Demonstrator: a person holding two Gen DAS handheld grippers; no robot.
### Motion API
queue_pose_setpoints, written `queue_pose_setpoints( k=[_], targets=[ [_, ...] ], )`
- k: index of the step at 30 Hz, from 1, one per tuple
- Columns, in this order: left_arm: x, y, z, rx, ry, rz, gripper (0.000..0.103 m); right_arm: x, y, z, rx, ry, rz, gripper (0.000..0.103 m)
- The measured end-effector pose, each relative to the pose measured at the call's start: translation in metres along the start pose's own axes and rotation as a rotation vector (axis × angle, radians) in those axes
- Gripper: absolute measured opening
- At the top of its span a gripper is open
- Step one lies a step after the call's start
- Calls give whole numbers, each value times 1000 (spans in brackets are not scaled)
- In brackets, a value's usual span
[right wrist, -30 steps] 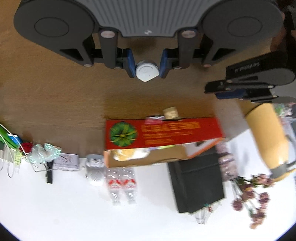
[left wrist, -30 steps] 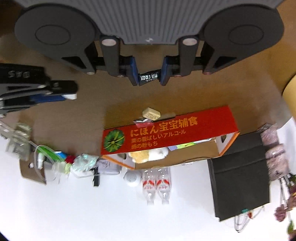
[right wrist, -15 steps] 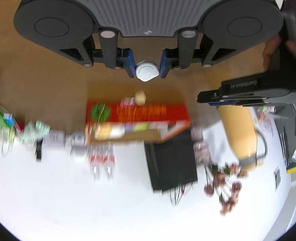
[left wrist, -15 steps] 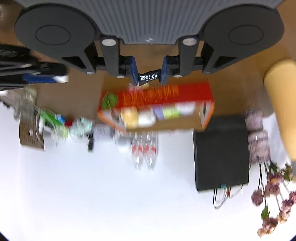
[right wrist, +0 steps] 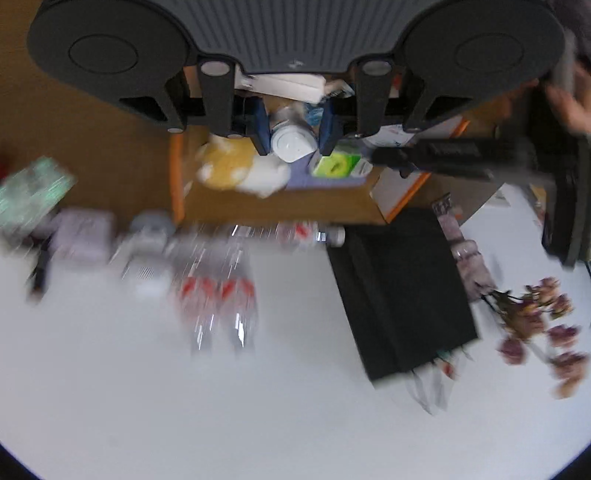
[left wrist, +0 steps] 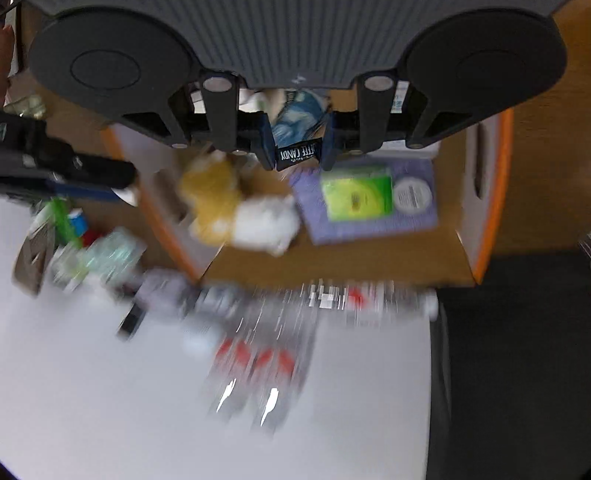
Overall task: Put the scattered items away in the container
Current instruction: 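Carry the candy packet and white cap into the box and open both tools, then withdraw both tools and grasp the beige block with the left tool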
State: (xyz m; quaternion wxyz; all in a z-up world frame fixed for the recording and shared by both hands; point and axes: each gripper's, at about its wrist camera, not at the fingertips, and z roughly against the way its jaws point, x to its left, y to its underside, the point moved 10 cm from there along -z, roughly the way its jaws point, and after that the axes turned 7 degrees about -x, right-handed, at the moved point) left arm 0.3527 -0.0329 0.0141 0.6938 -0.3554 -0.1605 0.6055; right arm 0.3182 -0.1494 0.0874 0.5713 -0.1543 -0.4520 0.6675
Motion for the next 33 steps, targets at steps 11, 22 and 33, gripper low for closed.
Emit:
queue_pose_setpoints(
  k=[11,22,33],
  targets=[
    [43,-14,-37,136,-84,89,71,-10,1,-107,233,112,-10,59],
    [55,-22,25,222,-195,35,103,-8,4,-65,424,159,-37,86],
    [6,-7,137,-34,-217,-32,103,35,-8,41,212,122,-19,87]
  ],
)
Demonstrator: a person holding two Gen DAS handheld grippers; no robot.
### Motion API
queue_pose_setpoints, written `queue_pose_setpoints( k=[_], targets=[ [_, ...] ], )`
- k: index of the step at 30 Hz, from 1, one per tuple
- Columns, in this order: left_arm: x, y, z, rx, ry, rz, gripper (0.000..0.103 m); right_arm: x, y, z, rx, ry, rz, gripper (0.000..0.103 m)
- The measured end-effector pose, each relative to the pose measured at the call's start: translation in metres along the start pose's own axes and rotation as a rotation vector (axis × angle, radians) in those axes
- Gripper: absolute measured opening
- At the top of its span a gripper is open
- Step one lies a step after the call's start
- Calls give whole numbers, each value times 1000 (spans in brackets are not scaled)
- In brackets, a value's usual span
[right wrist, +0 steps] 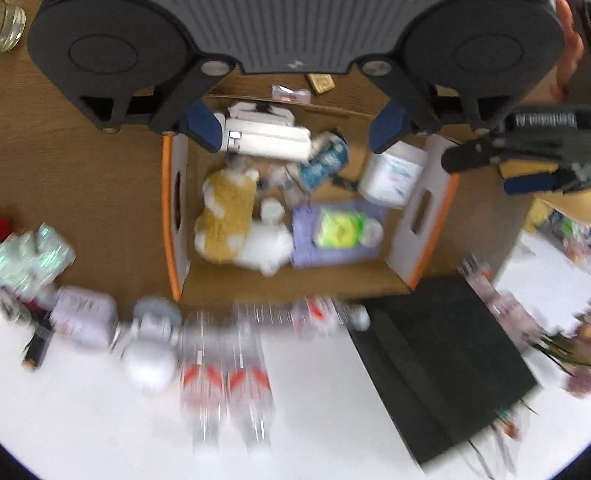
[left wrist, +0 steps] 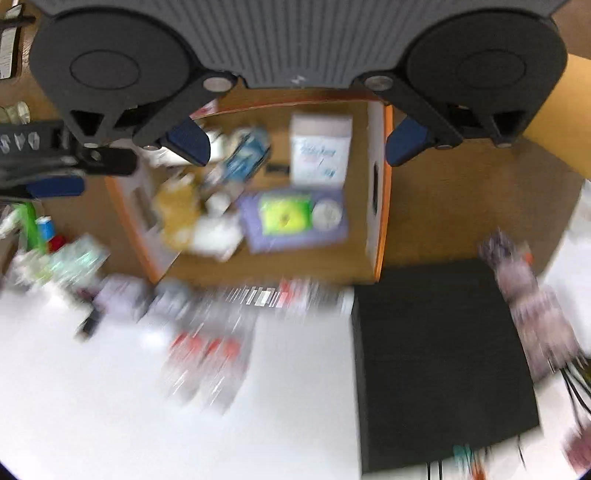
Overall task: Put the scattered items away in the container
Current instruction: 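Withdraw both tools and grasp the beige block with the left tool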
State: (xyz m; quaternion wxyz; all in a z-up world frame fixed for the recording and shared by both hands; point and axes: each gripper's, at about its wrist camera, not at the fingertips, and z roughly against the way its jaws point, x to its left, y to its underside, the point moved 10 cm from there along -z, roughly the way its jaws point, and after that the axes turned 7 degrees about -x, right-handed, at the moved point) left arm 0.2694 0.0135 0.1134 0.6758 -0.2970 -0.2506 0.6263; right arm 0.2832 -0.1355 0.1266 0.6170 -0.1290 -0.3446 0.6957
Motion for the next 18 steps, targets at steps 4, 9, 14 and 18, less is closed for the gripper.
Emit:
queue_pose_setpoints(
  k=[4,9,14,18],
  targets=[
    [-18,39,53,-270,-57,-51,103,9,37,49,-277,-12,89,99],
    [-29,143,77,-351,-112,-107,103,-6,139,68,-437,34,79,100],
    [-44,242,97,-305,-100,-114,103,-7,236,74,-448,62,66,100],
    [-40,282,105,-278,-68,2,103,0,278,85,-474,89,90,100]
  ],
)
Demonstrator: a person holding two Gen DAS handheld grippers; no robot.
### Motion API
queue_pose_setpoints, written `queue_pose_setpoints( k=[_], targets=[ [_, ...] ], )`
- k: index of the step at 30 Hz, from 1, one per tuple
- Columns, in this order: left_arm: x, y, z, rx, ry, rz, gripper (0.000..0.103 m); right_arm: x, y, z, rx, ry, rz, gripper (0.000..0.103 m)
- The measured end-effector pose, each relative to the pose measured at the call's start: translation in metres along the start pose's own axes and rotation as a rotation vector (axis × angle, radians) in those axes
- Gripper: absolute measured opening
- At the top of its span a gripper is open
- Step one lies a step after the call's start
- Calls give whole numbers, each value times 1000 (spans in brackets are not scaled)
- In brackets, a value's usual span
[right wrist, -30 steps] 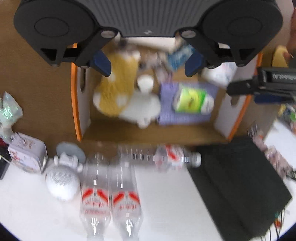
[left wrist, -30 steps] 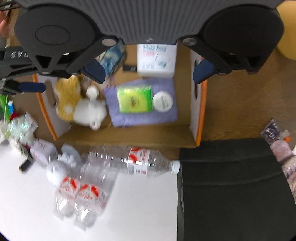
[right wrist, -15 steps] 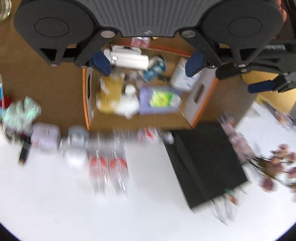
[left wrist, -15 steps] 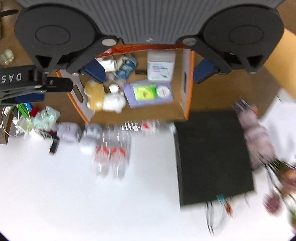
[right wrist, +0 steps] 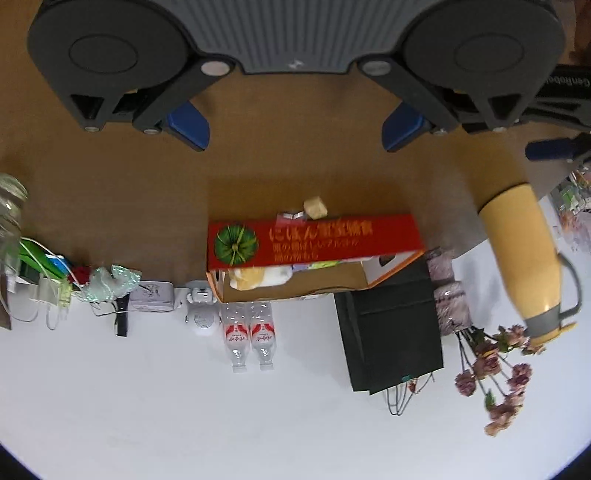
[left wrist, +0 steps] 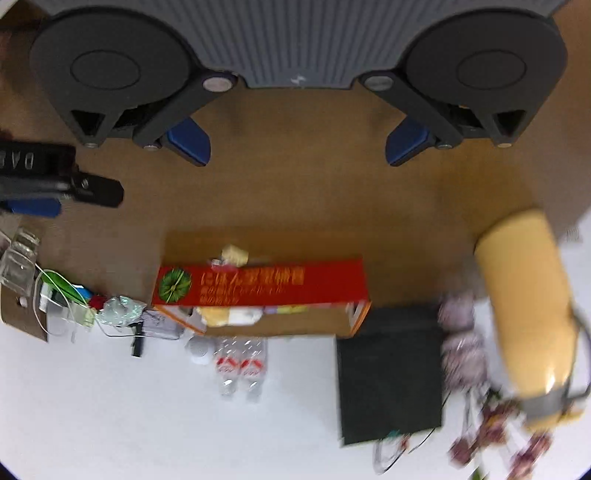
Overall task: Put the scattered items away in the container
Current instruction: 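Withdraw both tools and grasp the beige block with the left tool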
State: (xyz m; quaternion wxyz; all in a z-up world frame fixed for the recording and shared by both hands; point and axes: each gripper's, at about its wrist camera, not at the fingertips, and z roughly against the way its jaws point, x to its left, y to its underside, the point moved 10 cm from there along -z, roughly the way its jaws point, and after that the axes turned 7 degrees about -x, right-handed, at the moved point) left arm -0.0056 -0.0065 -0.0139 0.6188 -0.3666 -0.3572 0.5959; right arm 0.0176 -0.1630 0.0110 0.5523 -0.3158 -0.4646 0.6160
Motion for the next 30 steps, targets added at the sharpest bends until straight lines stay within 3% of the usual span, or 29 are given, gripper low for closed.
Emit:
queue_pose_setpoints(
  k=[7,10,12,15,17,19,21,25,30],
  targets=[
    [-4,14,12,-4,10,-43,103,10,21,17,11,8,52,100],
    [-11,13,12,-33,107,-43,103,7,19,19,11,6,37,100],
    [-21,3,7,-43,240,-38,103,1,12,18,14,16,38,100],
    [-25,-26,-20,-68,298,-41,103,-15,-6,13,1,39,33,100],
    [-33,-44,-54,-47,378,-75,103,-29,-18,4,0,62,23,100],
    [-40,-55,-94,13,428,-111,96,-43,-28,-8,11,81,12,100],
    [-47,-66,-131,37,445,-176,80,-53,-34,-21,27,90,11,100],
    [-64,-81,-190,78,449,-300,72,-67,-39,-49,68,117,26,100],
    [-77,-68,-225,136,499,-364,54,-73,-40,-82,117,92,7,100]
  ],
)
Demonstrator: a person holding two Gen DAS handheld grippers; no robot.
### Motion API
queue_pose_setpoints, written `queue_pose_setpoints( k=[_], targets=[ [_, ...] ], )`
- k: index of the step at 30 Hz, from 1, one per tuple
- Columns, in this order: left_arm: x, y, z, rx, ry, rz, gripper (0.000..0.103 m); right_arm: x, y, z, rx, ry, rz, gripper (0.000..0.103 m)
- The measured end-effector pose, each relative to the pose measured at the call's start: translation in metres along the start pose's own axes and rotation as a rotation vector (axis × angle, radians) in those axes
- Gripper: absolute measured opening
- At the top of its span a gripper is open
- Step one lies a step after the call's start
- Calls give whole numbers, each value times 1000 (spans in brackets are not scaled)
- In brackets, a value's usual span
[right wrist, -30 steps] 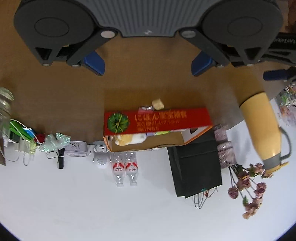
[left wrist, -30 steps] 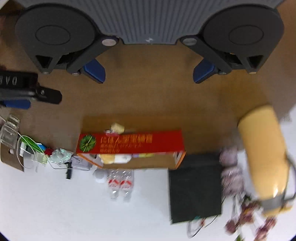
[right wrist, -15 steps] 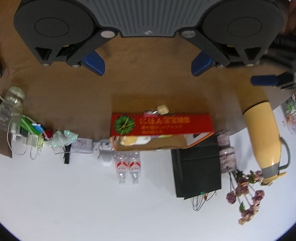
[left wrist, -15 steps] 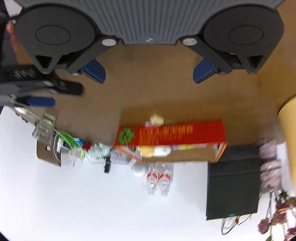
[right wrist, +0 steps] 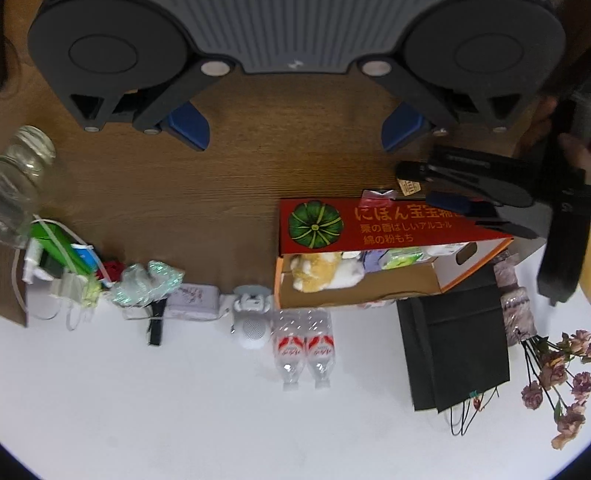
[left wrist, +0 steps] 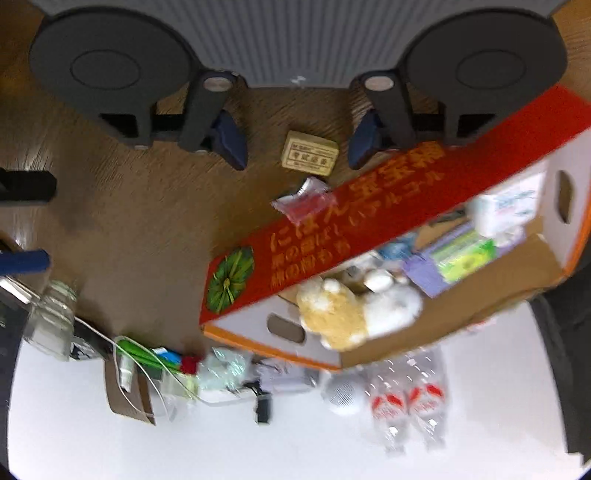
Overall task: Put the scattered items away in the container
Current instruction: 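Withdraw both tools and grasp the beige block with the left tool, then carry the beige block toward the box while the right tool grasps a small clear packet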
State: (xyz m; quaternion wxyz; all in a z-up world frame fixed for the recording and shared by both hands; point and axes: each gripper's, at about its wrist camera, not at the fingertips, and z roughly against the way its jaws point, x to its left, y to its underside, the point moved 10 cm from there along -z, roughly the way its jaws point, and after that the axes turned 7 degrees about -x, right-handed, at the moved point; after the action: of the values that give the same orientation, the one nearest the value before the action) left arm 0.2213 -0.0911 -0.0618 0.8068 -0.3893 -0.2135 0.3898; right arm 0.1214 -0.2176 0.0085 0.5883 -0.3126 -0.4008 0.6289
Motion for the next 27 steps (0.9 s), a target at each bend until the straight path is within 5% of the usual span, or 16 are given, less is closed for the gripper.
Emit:
queue_pose_setpoints(
  k=[3,10,14,17,20,24,27],
  targets=[
    [5,-1,0,-35,14,25,34,5,-4,-18,22,-23,15,100],
    [17,25,56,-68,-187,129,34,38,-10,-66,58,-107,17,95],
    [38,48,111,-165,-297,328,34,73,-9,-102,86,-146,40,89],
    [52,61,126,-201,-337,435,34,88,-7,-126,93,-74,66,71],
    [55,66,123,-173,-381,413,34,95,-7,-136,88,-5,73,60],
    [49,63,124,-192,-343,405,34,97,-10,-142,57,24,53,40],
    [45,64,127,-195,-324,404,34,93,-11,-143,45,38,44,36]
  ],
)
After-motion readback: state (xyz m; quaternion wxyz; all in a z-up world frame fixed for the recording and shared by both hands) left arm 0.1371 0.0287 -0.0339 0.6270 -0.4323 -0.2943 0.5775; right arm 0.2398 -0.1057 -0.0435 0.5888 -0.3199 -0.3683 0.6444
